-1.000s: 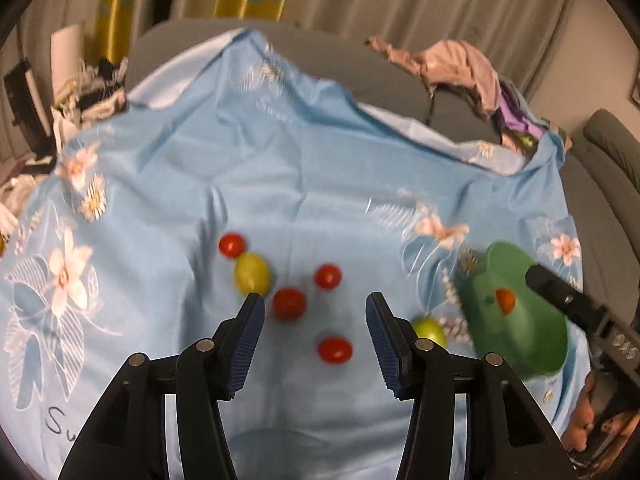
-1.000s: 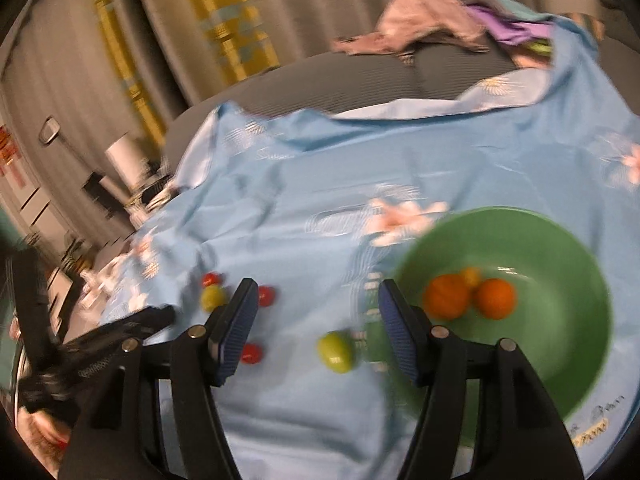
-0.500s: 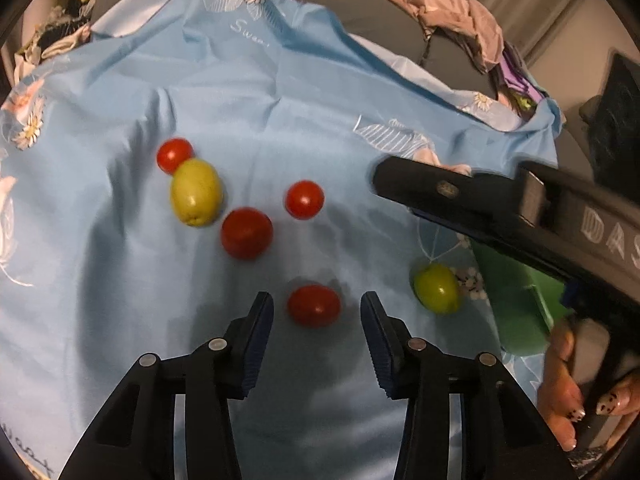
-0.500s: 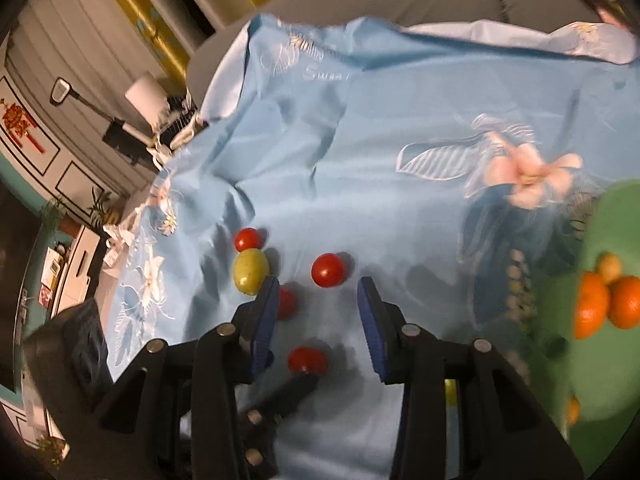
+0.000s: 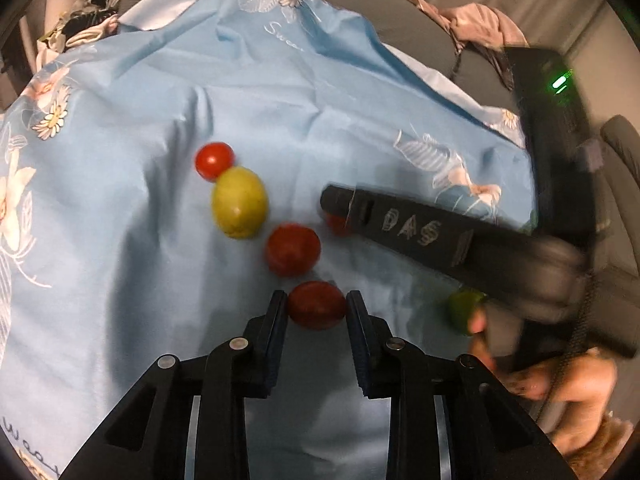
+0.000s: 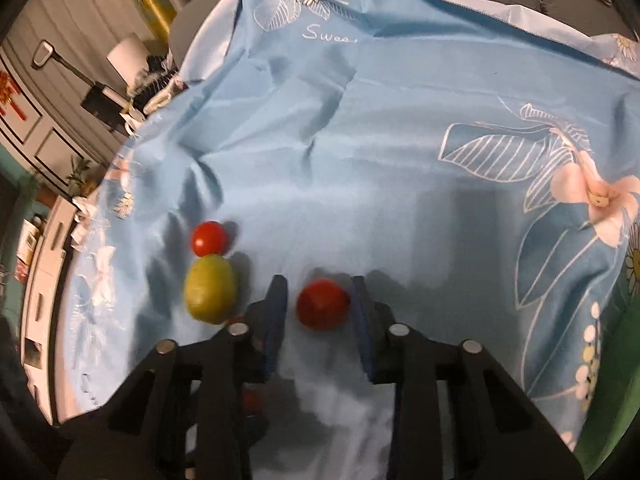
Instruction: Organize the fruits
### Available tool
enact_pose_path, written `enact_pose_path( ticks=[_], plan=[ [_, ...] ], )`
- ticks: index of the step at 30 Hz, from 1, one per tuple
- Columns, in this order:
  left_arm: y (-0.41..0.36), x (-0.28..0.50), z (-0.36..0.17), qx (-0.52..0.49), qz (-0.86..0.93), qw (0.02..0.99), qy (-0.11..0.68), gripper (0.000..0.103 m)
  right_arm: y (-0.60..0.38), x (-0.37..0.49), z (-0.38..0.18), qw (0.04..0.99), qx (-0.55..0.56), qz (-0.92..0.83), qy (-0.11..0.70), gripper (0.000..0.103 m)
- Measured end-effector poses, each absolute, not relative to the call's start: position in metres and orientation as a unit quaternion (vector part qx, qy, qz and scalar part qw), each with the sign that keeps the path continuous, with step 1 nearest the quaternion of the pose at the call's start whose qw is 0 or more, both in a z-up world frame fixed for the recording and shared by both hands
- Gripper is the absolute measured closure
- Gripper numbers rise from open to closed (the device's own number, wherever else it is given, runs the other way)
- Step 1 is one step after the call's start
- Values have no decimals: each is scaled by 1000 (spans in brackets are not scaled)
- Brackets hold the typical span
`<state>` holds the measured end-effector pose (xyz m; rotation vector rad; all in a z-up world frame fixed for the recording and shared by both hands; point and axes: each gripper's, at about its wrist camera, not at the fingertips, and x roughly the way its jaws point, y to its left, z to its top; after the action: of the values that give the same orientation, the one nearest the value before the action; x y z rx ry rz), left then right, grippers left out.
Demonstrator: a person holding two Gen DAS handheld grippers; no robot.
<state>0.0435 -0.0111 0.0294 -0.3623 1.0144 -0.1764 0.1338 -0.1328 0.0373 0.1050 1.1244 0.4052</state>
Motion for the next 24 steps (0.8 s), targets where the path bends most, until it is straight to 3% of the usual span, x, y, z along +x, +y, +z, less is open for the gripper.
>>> enact_pose_path(
  ticks=[9, 24],
  plan=[
    [-4, 35, 45, -169, -72, 868, 462, 73, -146, 126, 39, 826, 75, 177, 530, 77],
    [-15, 25, 88, -135, -79, 904, 398, 73, -193, 66, 110, 875, 121, 153, 444, 77]
  ],
)
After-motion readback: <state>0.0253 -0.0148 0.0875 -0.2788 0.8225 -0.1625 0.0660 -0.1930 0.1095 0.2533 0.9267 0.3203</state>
